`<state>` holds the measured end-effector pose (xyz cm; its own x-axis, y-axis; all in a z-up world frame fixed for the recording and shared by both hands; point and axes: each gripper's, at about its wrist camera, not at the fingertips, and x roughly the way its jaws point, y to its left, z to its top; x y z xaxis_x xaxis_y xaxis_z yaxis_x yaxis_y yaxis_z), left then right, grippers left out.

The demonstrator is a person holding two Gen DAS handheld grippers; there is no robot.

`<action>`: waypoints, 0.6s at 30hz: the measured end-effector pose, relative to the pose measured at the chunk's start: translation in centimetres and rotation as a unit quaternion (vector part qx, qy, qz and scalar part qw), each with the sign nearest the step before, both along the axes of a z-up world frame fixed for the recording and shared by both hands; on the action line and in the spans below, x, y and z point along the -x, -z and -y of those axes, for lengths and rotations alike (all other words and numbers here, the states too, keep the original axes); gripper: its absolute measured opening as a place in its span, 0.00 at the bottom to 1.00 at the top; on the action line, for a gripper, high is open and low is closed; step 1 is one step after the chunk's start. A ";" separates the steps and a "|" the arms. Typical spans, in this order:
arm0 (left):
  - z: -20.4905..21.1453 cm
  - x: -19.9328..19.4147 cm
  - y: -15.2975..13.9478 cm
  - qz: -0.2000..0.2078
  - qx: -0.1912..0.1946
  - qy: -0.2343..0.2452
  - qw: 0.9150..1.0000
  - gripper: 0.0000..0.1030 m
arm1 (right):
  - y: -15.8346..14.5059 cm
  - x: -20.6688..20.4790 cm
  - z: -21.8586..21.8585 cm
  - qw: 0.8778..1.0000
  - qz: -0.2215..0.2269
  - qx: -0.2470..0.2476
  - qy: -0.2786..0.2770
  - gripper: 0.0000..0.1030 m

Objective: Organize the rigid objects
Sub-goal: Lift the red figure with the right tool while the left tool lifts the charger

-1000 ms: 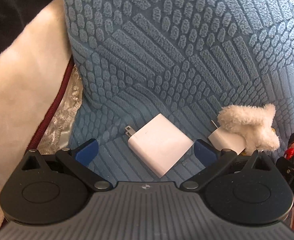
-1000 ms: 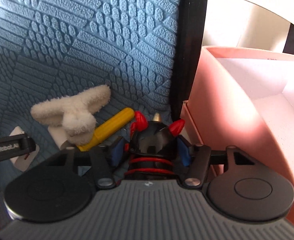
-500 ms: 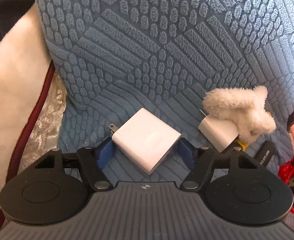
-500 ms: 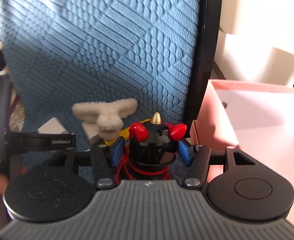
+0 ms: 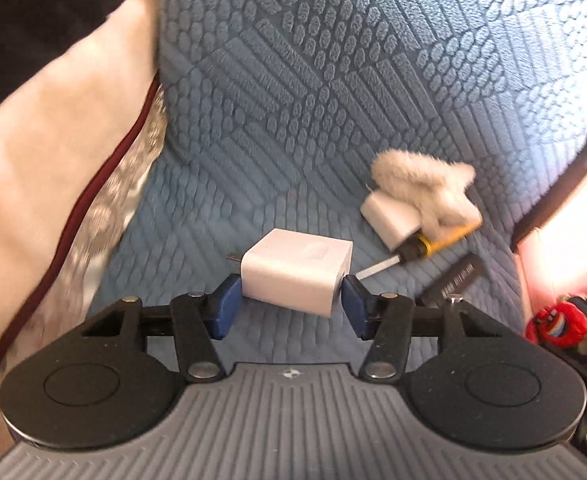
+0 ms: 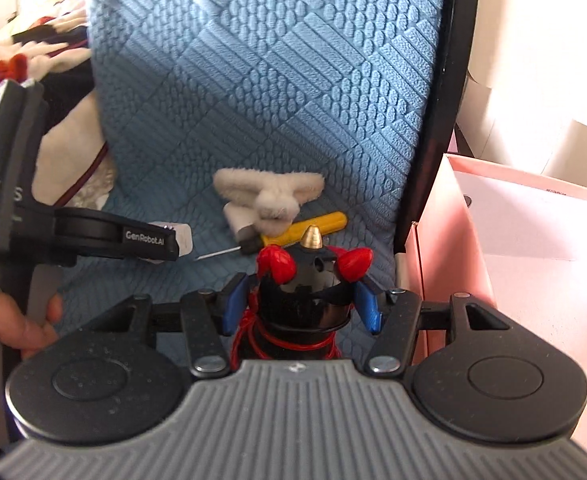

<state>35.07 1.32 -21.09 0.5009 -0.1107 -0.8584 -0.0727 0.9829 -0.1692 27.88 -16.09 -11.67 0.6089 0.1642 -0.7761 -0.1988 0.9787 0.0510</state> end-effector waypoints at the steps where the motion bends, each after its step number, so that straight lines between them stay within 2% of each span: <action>1: -0.3 0.5 -0.2 -0.003 0.002 -0.001 1.000 0.58 | -0.2 0.4 -0.2 1.000 0.001 0.009 -0.006 0.58; 3: -0.8 1.5 -0.6 -0.006 0.006 -0.001 1.000 0.57 | -0.6 1.1 -0.5 1.000 0.010 0.026 -0.013 0.57; 7: -2.1 3.7 -1.3 -0.006 0.012 0.005 1.000 0.57 | -0.9 2.2 0.1 1.000 -0.002 0.006 -0.020 0.58; 18: -4.7 10.4 -2.5 -0.015 0.048 -0.010 0.999 0.56 | -1.0 7.7 1.1 0.999 -0.019 0.005 -0.036 0.58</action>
